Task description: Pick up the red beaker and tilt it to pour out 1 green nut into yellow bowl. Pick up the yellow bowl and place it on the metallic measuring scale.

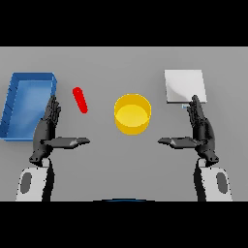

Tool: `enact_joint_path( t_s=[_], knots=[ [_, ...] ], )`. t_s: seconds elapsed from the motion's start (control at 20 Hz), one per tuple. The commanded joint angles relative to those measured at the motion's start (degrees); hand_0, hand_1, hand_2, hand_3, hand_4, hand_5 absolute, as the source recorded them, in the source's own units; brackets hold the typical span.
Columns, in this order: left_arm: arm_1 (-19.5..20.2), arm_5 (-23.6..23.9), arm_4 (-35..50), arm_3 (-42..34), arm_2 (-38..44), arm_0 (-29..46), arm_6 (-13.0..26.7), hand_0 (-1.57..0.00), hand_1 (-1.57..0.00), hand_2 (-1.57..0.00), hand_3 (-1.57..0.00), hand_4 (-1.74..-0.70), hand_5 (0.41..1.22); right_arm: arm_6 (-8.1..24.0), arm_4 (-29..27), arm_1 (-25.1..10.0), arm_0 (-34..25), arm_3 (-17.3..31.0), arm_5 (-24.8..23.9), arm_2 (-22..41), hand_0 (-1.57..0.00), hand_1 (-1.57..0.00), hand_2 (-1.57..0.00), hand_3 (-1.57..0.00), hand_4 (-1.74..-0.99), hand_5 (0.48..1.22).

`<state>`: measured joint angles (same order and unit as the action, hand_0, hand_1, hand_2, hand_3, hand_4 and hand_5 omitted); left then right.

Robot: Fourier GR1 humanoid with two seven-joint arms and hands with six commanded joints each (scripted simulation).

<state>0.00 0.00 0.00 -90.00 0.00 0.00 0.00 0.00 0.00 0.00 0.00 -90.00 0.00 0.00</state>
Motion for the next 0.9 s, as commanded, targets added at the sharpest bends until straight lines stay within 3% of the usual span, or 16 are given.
enact_joint_path(
  t_s=[0.0, 0.25, 0.3, 0.35, 0.5, 0.75, 0.85],
  knots=[
    [0.15, -0.02, 0.13, 0.03, 0.15, -0.03, 0.02, 0.00, 0.00, 0.00, 0.00, -1.15, 0.599, -0.01, 0.01, 0.05, 0.01, -0.01, -0.07, 0.03, 0.00, 0.00, 0.00, 0.00, -1.167, 0.599],
    [1.45, -0.71, 1.10, 0.59, 1.31, -0.42, 0.13, 0.00, 0.00, 0.00, 0.00, -1.15, 0.599, -0.08, 0.16, 0.01, 0.21, 0.19, 0.01, 0.12, 0.00, 0.00, 0.00, 0.00, -1.167, 0.599],
    [3.30, -1.75, -0.78, -1.68, -0.21, 1.36, -0.95, 0.00, 0.00, 0.00, 0.00, -1.15, 0.599, -4.07, 7.06, -2.02, 2.24, -1.81, -2.38, 2.64, 0.00, 0.00, 0.00, 0.00, -1.167, 0.599],
    [4.74, -2.35, -1.67, -3.96, -0.96, 2.80, -0.67, 0.00, 0.00, 0.00, 0.00, -1.16, 0.599, -5.77, 11.50, -2.76, 3.23, -2.69, -3.93, 4.48, 0.00, 0.00, 0.00, 0.00, -1.163, 0.595],
    [5.67, -2.82, -3.12, -6.74, -2.52, 5.21, 1.03, 0.00, 0.00, 0.00, 0.00, -1.16, 0.599, -5.55, 17.01, -3.26, 5.45, -5.38, -5.80, 7.07, 0.00, 0.00, 0.00, 0.00, -1.159, 0.590],
    [5.87, -2.40, -5.58, -6.59, -4.01, 3.96, 2.85, 0.00, 0.00, 0.00, 0.00, -1.16, 0.602, -4.32, 16.22, -2.47, 6.34, -7.11, -4.84, 7.77, 0.00, 0.00, 0.00, 0.00, -1.199, 0.603],
    [5.20, -2.26, -6.58, -2.85, -4.28, 2.05, 2.23, 0.00, 0.00, 0.00, 0.00, -1.17, 0.605, -4.98, 14.50, -2.91, 6.56, -7.04, -3.79, 7.06, 0.00, 0.00, 0.00, 0.00, -1.224, 0.611]
  ],
)
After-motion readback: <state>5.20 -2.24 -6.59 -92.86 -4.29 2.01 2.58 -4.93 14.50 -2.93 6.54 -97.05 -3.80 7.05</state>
